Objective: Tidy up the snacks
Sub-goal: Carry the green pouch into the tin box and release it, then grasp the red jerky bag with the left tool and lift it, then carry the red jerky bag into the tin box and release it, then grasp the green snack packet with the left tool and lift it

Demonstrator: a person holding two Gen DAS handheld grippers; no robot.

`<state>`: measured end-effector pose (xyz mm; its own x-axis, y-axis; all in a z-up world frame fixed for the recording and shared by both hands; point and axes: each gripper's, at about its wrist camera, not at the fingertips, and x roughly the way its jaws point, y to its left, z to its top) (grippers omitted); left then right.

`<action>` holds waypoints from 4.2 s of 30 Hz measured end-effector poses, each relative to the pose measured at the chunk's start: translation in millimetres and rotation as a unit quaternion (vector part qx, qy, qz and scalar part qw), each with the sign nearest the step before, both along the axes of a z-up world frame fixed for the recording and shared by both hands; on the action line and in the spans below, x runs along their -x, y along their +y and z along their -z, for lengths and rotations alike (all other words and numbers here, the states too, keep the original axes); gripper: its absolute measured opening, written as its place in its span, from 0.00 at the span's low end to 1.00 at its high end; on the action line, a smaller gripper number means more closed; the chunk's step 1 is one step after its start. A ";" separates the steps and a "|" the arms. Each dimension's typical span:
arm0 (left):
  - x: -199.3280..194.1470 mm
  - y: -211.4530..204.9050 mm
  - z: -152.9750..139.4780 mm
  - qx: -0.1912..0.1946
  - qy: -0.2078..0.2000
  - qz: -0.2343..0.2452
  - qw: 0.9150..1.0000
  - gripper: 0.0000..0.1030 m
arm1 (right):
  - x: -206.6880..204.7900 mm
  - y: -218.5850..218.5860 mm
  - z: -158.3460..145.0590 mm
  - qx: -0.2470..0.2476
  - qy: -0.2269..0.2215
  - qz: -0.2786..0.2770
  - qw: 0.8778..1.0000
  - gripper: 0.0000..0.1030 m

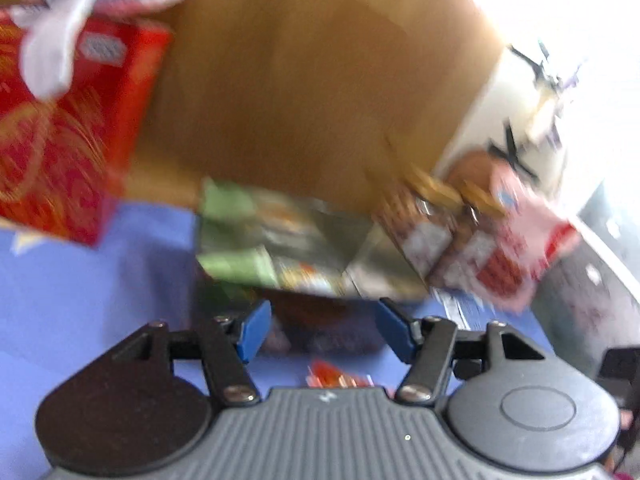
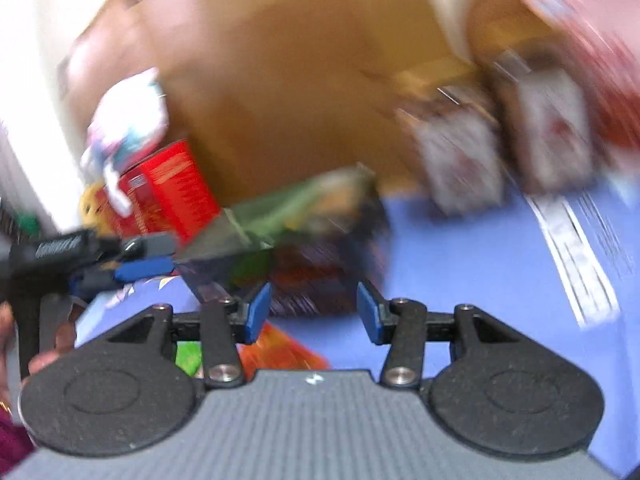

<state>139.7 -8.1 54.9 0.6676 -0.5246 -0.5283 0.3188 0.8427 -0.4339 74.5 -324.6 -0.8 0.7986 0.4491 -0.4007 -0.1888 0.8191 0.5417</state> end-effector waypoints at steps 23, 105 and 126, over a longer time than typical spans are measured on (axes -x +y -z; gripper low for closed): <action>17.6 -152.2 42.7 -0.048 0.102 0.166 0.980 0.41 | 58.9 -58.3 33.8 -0.058 0.043 0.075 0.995 0.23; -39.5 -19.1 -23.6 0.103 0.043 0.063 0.992 0.18 | -27.8 93.0 -42.0 0.285 -0.177 -0.022 0.942 0.24; 15.2 64.8 10.8 0.036 0.047 -0.039 0.997 0.45 | 0.3 111.6 -10.8 0.043 0.029 -0.150 0.987 0.45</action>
